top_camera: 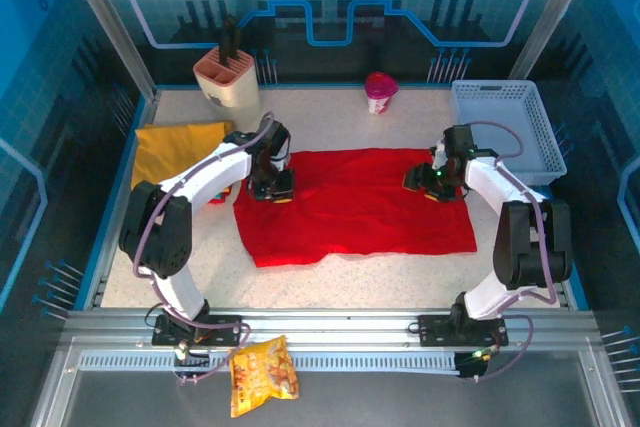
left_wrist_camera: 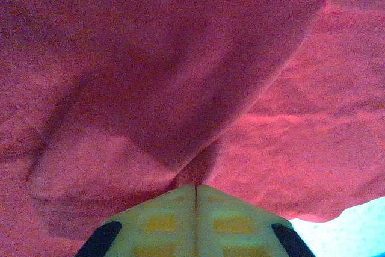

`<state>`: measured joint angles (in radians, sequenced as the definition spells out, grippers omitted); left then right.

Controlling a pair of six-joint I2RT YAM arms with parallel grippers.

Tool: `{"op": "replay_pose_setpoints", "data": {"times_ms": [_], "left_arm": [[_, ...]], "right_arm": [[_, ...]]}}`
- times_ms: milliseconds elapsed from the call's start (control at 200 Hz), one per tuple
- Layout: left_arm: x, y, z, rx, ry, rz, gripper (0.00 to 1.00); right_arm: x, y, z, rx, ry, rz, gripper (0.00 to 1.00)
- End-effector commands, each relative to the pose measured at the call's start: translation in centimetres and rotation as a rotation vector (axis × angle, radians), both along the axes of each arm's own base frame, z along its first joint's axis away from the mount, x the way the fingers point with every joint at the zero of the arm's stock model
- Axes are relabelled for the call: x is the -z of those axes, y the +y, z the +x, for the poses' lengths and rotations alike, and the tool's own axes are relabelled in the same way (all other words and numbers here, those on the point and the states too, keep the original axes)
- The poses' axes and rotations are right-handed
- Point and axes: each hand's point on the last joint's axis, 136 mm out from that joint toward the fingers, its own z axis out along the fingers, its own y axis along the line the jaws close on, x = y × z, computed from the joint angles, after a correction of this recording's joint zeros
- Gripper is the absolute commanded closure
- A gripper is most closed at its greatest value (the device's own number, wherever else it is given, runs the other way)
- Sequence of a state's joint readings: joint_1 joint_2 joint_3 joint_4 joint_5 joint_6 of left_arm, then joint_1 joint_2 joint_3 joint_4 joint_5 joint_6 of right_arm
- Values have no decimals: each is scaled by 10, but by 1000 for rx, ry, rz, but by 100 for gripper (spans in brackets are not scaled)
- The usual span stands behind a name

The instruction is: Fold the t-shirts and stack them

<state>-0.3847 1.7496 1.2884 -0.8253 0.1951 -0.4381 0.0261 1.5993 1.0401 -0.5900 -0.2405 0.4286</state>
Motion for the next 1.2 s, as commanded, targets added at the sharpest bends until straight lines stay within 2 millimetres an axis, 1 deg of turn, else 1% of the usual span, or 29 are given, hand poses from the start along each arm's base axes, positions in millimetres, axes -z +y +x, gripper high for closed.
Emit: {"op": "replay_pose_setpoints", "data": {"times_ms": [0,50,130,245,280,325,380,470,495,575,740,850,1021,1196], "left_arm": [[18,-16,-12,18,89,-119,88],[30,-12,-12,-9,113,-107,87],[37,-2,-4,-61,90,-94,83],[30,23,10,-123,22,9,79],[26,27,13,-129,4,32,79],[20,29,16,-127,-11,42,73],[12,26,17,-109,-28,41,71],[-3,10,17,-32,-83,37,70],[-6,3,14,1,-95,40,70],[-8,-8,7,72,-112,94,69],[4,-25,-7,153,-124,199,65],[19,-22,-8,162,-121,312,64],[36,-22,-9,196,-102,460,64],[43,-29,-14,212,-81,476,65]], "right_arm": [[-1,4,1,-16,1,12,37],[-1,5,1,-17,4,14,37],[-2,6,0,-22,4,12,38],[-3,4,-2,-26,4,3,38],[-2,5,-3,-28,5,2,38],[-3,4,-3,-26,3,0,38],[-3,4,-3,-26,3,1,38],[-2,5,-3,-27,4,2,38],[-1,5,-3,-27,4,3,38],[-1,6,-2,-25,6,8,37],[-1,5,-3,-24,5,-1,34],[-2,4,-3,-24,5,-5,29],[-2,5,-3,-26,6,1,28],[-2,4,-4,-25,3,-5,28]]}}
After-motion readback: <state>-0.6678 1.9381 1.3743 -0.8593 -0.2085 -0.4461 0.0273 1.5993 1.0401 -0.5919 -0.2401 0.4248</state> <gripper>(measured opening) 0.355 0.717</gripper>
